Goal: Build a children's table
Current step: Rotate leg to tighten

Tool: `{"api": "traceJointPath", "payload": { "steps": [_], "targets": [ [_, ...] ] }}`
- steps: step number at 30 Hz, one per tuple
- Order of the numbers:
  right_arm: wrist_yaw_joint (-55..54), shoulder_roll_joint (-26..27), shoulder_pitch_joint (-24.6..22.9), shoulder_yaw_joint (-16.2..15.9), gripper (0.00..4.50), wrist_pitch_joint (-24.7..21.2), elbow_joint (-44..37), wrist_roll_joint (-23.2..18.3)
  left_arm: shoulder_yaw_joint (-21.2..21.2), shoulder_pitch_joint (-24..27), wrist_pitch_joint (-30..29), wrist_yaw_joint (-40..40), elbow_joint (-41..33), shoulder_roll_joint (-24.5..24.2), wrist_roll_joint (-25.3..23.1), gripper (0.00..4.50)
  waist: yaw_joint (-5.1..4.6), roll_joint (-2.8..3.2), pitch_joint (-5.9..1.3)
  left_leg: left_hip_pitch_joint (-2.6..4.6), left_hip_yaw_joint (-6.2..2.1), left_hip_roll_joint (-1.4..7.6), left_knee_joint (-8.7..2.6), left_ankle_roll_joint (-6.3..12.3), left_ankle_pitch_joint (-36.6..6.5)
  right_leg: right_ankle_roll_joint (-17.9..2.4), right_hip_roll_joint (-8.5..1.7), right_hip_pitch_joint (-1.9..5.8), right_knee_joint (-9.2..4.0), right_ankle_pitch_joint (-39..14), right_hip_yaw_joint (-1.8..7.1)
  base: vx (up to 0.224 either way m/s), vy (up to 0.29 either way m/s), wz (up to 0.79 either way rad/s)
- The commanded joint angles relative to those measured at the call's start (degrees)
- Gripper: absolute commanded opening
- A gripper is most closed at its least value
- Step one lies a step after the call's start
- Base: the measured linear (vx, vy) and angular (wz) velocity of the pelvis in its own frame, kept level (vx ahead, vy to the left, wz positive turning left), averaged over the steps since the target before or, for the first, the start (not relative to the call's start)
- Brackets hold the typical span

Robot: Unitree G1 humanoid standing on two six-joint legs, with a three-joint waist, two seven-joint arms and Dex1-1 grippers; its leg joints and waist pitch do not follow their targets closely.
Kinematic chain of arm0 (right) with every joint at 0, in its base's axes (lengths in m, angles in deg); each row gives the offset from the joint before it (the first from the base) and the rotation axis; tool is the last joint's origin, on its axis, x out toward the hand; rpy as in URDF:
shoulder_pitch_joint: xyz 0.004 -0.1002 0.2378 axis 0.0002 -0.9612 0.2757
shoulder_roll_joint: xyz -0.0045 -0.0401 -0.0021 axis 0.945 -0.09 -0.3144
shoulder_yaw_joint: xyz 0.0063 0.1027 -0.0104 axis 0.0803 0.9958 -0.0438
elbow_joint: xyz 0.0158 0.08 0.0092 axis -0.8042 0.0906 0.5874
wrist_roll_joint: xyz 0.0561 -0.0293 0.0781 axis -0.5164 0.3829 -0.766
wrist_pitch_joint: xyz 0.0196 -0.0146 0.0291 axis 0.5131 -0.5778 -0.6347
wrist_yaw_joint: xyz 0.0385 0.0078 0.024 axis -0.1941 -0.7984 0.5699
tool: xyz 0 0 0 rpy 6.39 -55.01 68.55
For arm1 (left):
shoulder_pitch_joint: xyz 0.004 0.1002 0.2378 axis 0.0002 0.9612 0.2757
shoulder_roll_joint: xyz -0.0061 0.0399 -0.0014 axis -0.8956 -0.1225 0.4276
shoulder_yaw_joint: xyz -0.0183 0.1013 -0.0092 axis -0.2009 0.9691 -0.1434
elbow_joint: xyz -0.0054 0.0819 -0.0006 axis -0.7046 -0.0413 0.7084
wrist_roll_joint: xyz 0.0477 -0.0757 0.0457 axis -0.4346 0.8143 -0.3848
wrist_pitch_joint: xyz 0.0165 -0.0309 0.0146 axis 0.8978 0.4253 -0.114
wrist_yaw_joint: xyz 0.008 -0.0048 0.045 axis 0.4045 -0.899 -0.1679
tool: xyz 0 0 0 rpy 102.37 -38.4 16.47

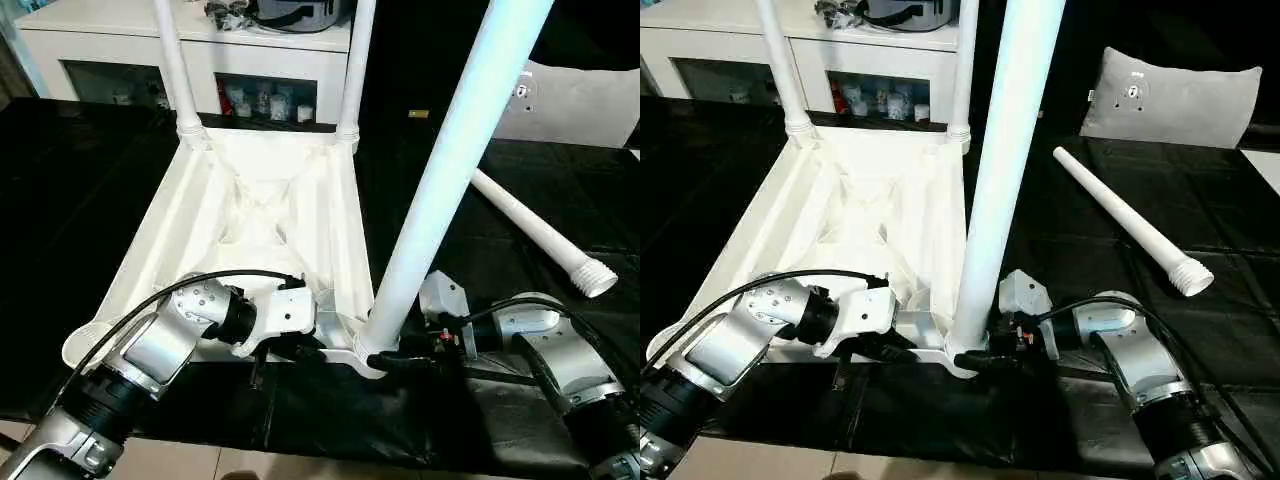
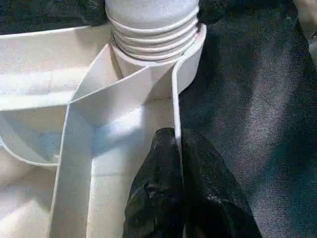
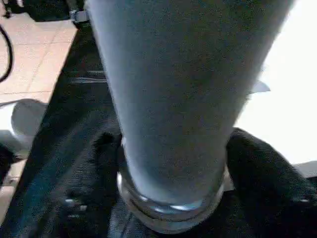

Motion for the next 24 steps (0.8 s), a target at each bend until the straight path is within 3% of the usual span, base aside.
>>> {"api": "traceJointPath", "payload": {
  "steps": [1,5,10,12,13,14,17,18,19,21,24],
  "targets": [
    [0.7,0.1,0.8,0.1,2.93,-0.6,0.3,-0.4,3.3,0.4,0.5,-2.6,0.8,0.0,-0.9,0.0,-0.19,-0.35,-3.06,0.04,-0.52,2.92,-4.18,3.6,-8.5,-12.1,-3.85,2.82,-3.5,-13.7,2.68,0.0,0.0,0.0],
    [1.2,0.6,0.4,0.0,2.75,-2.0,-0.1,-1.4,2.8,0.9,-0.4,-2.3,0.3,0.0,-0.3,0.0,-0.22,-0.41,-3.01,-0.01,-0.5,2.88,-4.17,3.76,-8.2,-12.4,-3.79,2.84,-3.4,-12.8,2.68,0.0,0.0,0.0],
    [-2.9,3.3,-1.7,0.1,2.7,-5.1,-2.2,-2.4,0.0,2.9,-6.3,4.3,-2.3,2.4,0.1,0.0,-0.31,-0.2,-2.89,-0.01,-0.55,3.0,-4.32,3.16,-9.2,-12.2,-3.88,2.82,-3.55,-13.9,2.7,0.0,0.0,0.0],
    [-10.7,7.3,-2.1,0.5,2.7,-6.5,-1.9,-0.4,-2.8,4.2,-12.1,10.9,-4.9,5.9,0.6,0.0,-0.61,-0.2,-2.48,0.0,-0.58,2.99,-4.67,2.14,-11.5,-11.3,-3.89,2.64,-4.06,-18.2,2.7,0.0,0.0,0.0],
    [-14.0,9.1,-1.8,0.9,2.7,-6.8,-1.1,0.4,-3.8,4.7,-14.3,13.2,-5.9,7.5,0.8,0.0,-0.79,-0.24,-2.29,0.1,-0.67,2.74,-4.74,1.34,-13.4,-9.9,-3.89,2.55,-4.6,-22.7,2.55,0.0,0.0,0.0],
    [-14.0,9.1,-1.8,0.9,2.7,-6.8,-1.1,0.4,-3.8,4.7,-14.3,13.2,-5.9,7.5,0.8,0.0,-1.04,-0.3,-2.3,0.03,-0.83,2.74,-4.83,0.91,-14.1,-9.3,-3.93,2.6,-4.64,-24.4,2.51,0.0,0.0,0.0],
    [-24.4,15.5,0.3,3.2,2.69,-7.7,3.2,1.8,-6.1,5.8,-19.2,21.5,-7.8,13.7,0.2,0.0,-2.52,-0.42,-2.13,-0.46,-1.4,2.37,-5.05,-0.09,-17.2,-5.7,-3.98,2.68,-5.47,-31.8,1.92,0.0,0.0,0.0],
    [-25.0,15.9,0.5,3.4,2.69,-7.8,3.5,1.8,-6.1,5.8,-19.4,22.0,-7.8,14.0,0.0,0.0,-3.42,-0.47,-2.0,-0.4,-1.52,2.24,-4.97,-0.09,-18.2,-5.0,-3.92,2.38,-5.88,-33.4,1.81,0.0,0.0,0.0],
    [-27.9,17.6,1.3,4.0,2.69,-8.2,4.9,2.2,-6.5,5.9,-20.3,24.8,-7.7,16.1,-0.7,0.0,-3.46,-0.51,-2.09,-0.33,-1.59,2.13,-4.85,0.11,-18.5,-4.5,-3.99,2.38,-6.12,-34.4,1.69,0.0,0.0,0.0],
    [-32.8,20.3,2.5,5.2,2.69,-9.6,6.8,2.7,-7.1,5.6,-21.2,30.5,-6.4,19.9,-2.4,0.0,-4.28,-0.55,-2.14,-0.36,-1.47,2.07,-4.64,0.86,-18.3,-4.4,-3.86,2.04,-6.41,-34.3,1.75,0.0,0.0,0.0],
    [-40.3,23.4,3.9,6.7,2.69,-9.6,9.6,4.6,-6.7,4.3,-21.8,36.6,-4.6,24.2,-5.1,0.0,-4.38,-0.58,-2.27,-0.35,-1.33,1.99,-4.59,1.42,-17.1,-4.6,-3.64,1.84,-6.41,-32.7,1.77,0.0,0.0,0.0]
  ]
}}
